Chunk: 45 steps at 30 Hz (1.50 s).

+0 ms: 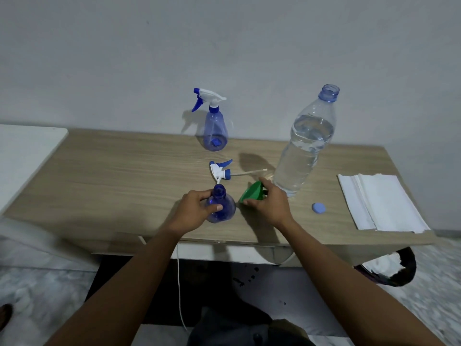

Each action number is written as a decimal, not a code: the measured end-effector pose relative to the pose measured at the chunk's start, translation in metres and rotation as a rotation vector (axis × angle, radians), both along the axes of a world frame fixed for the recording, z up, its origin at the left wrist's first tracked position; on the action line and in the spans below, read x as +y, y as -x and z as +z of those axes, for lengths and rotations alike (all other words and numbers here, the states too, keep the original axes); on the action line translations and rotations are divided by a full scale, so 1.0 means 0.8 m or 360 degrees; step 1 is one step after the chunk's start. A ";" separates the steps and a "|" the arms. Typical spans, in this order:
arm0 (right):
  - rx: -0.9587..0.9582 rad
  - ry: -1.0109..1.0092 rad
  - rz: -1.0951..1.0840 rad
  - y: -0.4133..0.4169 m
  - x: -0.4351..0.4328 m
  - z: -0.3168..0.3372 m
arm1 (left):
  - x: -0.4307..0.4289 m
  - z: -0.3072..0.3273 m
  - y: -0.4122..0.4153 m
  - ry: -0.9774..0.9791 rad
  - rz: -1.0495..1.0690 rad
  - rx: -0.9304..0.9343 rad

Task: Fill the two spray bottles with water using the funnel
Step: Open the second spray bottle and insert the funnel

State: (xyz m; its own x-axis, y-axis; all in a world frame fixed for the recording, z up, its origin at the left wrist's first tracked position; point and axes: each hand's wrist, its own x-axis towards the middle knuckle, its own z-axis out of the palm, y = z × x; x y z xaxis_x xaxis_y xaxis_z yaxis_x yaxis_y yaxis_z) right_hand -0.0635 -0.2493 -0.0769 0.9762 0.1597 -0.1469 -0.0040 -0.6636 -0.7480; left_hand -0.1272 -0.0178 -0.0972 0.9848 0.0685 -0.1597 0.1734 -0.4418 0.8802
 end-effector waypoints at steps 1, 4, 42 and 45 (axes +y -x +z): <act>0.0010 -0.0075 -0.0009 0.001 -0.003 0.000 | -0.003 0.001 0.002 -0.0001 0.0000 0.0007; 0.0035 -0.0430 -0.0022 0.006 -0.009 0.014 | -0.010 0.004 0.005 -0.0104 -0.0017 0.0028; -0.0511 -0.1130 -0.0388 0.020 -0.066 0.095 | -0.081 -0.020 -0.028 0.0086 0.0061 0.0065; -0.0840 -0.0948 -0.0630 0.007 -0.079 0.108 | -0.075 -0.041 -0.040 0.0039 0.0079 0.0102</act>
